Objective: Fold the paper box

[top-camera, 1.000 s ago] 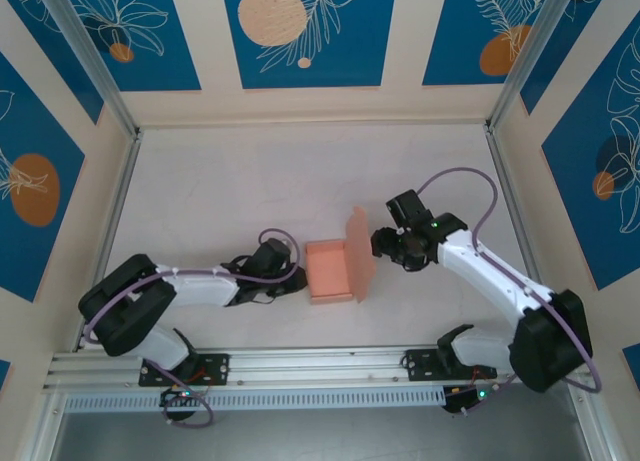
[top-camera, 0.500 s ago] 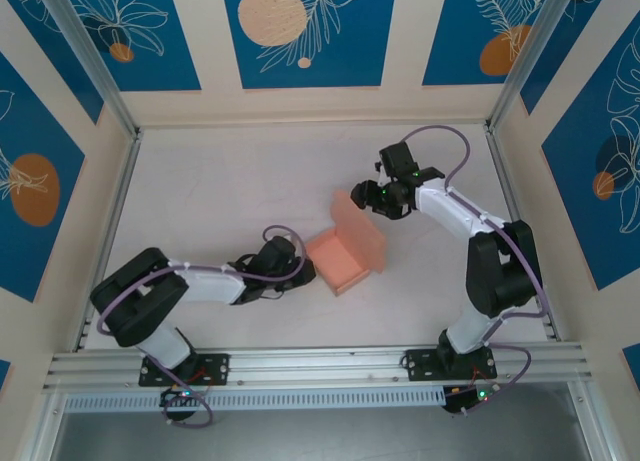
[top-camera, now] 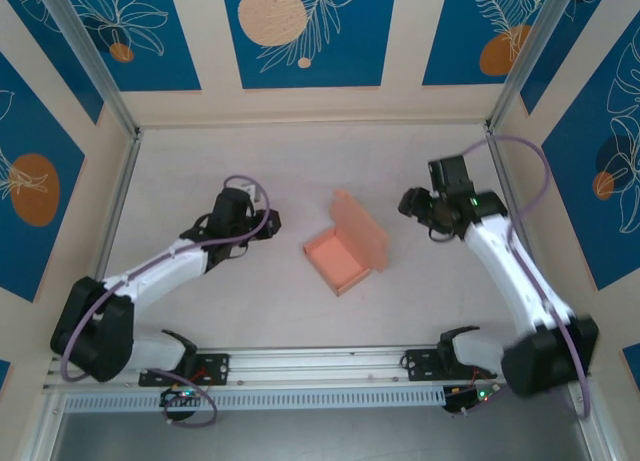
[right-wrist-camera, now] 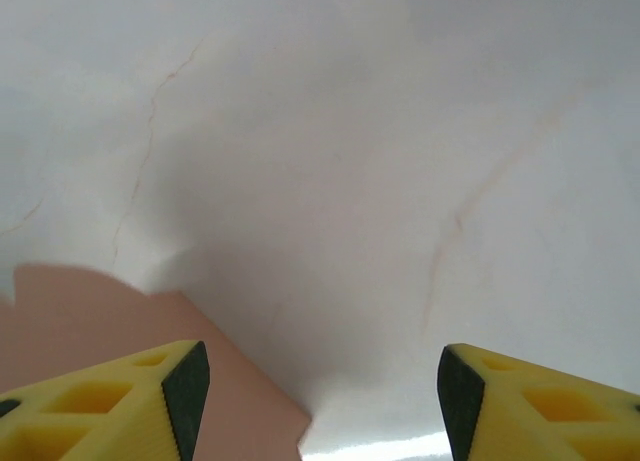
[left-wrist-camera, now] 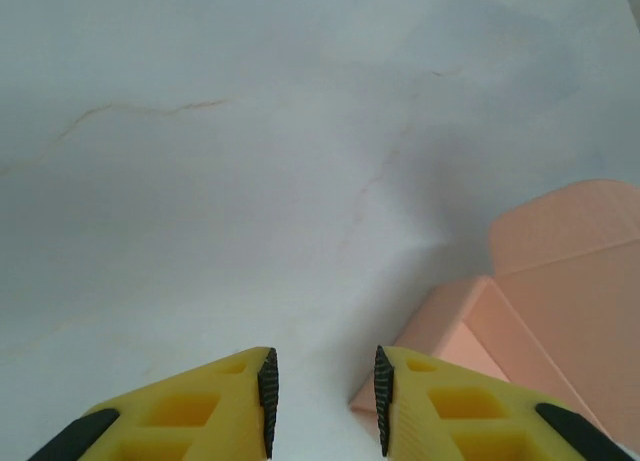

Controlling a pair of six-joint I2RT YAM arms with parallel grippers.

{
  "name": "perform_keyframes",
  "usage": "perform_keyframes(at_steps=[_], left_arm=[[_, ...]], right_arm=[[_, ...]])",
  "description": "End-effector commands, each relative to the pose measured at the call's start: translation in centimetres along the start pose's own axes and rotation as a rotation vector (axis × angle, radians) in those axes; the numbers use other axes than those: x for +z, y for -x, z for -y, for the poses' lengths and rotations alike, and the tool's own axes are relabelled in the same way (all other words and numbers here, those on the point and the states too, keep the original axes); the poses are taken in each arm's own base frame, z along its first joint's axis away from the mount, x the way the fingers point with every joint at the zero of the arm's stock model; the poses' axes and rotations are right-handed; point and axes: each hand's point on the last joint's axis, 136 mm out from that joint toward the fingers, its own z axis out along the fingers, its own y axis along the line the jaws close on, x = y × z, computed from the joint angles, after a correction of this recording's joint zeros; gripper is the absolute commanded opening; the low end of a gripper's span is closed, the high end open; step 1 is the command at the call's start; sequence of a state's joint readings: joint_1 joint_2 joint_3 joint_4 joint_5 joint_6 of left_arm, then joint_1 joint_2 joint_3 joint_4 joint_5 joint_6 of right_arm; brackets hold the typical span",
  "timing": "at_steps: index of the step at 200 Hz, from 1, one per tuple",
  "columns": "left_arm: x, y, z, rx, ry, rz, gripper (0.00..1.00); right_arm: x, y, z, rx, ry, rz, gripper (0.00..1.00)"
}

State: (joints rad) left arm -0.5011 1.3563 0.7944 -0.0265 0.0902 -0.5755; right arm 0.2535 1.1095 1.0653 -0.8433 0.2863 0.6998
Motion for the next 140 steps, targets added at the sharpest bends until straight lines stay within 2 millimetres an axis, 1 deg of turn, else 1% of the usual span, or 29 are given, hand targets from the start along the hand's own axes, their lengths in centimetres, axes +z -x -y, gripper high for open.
perform_keyframes(at_steps=[1, 13, 30, 44, 55, 63, 77, 99, 113, 131, 140], left_arm=[[1.2, 0.0, 2.4, 0.161, -0.089, -0.110, 0.33], [2.1, 0.4, 3.1, 0.178, -0.117, -0.127, 0.33], [3.4, 0.3, 3.5, 0.190, -0.141, -0.155, 0.33], [4.2, -0.1, 3.7, 0.185, -0.160, -0.188, 0.32], [4.8, -0.6, 3.6, 0.168, -0.171, -0.204, 0.32], [5.1, -1.0, 3.8, 0.155, -0.186, -0.212, 0.31], [5.6, -1.6, 3.8, 0.133, -0.198, -0.218, 0.31], [6.3, -2.6, 4.1, 0.105, -0.222, -0.239, 0.30], [6.8, -3.4, 4.2, 0.091, -0.232, -0.257, 0.30], [7.6, -4.0, 4.2, 0.075, -0.235, -0.270, 0.30], [7.9, -4.3, 4.1, 0.063, -0.235, -0.278, 0.30]], right_arm=[[-1.8, -5.6, 4.5, 0.148, -0.109, -0.044, 0.62], [-2.9, -7.9, 5.8, 0.194, -0.106, -0.041, 0.61], [-4.0, -10.7, 6.6, 0.243, -0.061, -0.051, 0.58], [-4.1, -12.7, 6.5, 0.251, -0.024, -0.078, 0.58], [-3.6, -14.1, 6.1, 0.240, -0.009, -0.104, 0.58], [-3.1, -15.1, 5.5, 0.219, 0.001, -0.118, 0.58], [-2.1, -16.5, 3.5, 0.174, 0.026, -0.132, 0.62], [-0.9, -17.9, 0.7, 0.121, 0.012, -0.134, 0.71], [0.3, -18.8, -1.1, 0.099, 0.025, -0.160, 0.74], [1.9, -19.4, -3.9, 0.096, 0.105, -0.202, 0.74], [2.6, -19.4, -4.8, 0.098, 0.122, -0.214, 0.73]])
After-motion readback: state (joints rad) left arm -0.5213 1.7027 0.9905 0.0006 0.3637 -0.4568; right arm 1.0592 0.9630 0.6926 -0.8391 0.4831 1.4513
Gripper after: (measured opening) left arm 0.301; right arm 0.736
